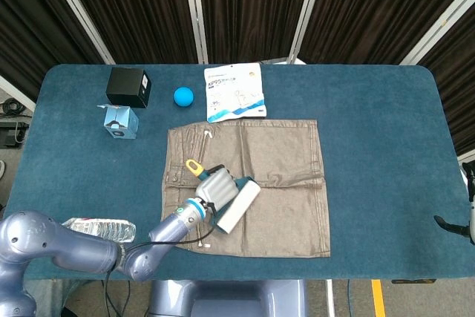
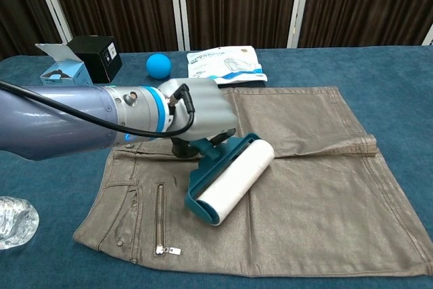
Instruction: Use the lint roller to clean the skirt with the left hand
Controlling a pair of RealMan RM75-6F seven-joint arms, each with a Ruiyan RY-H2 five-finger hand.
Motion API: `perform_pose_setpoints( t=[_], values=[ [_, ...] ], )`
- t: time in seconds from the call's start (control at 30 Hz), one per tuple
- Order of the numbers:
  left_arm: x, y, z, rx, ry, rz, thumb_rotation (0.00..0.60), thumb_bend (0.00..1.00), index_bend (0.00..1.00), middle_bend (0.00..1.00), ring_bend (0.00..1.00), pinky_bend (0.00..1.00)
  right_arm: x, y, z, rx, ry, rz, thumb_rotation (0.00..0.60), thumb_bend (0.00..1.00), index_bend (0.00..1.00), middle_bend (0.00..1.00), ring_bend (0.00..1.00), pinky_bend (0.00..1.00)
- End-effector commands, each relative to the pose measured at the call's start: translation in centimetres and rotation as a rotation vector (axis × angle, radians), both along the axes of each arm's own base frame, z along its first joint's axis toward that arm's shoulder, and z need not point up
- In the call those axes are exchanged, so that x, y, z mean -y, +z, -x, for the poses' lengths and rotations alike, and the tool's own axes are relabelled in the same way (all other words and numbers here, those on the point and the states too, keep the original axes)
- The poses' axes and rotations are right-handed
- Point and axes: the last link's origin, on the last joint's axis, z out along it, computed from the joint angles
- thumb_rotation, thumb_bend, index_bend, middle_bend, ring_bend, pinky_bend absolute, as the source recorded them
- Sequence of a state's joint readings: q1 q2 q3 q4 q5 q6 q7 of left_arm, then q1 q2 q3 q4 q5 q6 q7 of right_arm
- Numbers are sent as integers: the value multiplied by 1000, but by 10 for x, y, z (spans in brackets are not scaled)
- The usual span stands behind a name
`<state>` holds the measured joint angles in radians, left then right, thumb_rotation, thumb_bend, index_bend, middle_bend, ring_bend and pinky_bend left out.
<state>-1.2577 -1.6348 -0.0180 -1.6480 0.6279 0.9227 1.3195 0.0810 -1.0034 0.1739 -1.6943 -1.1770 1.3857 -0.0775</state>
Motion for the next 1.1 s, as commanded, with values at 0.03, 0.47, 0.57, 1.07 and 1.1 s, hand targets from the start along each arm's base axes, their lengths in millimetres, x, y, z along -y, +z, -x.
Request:
perform_pose_setpoints(
  t=[0.03, 0.47, 0.57, 1.07, 1.1],
  values=[
    [4, -5, -9, -2, -21, 5, 600, 858, 652, 464, 452, 494, -1, 2, 0, 4, 0, 4, 600, 0, 0, 0, 0, 0],
    [21, -22, -34, -19, -109, 6, 600, 858, 661, 469, 454, 499, -3, 7, 1, 17, 1, 19, 600, 0, 0, 0, 0, 0],
    [24, -26, -30, -25, -127, -3, 600, 858, 662, 472, 455, 501, -3, 8, 2, 16, 1, 18, 600, 0, 0, 0, 0, 0],
    [-17, -2, 29, -44, -14, -143, 600, 859, 677, 479, 456, 501, -6, 7, 0, 11, 10, 12, 600, 0, 0, 0, 0, 0],
    [-20, 2, 34, -48, -8, -156, 600, 859, 677, 479, 456, 501, -6, 7, 0, 10, 11, 10, 600, 0, 0, 0, 0, 0]
  ],
)
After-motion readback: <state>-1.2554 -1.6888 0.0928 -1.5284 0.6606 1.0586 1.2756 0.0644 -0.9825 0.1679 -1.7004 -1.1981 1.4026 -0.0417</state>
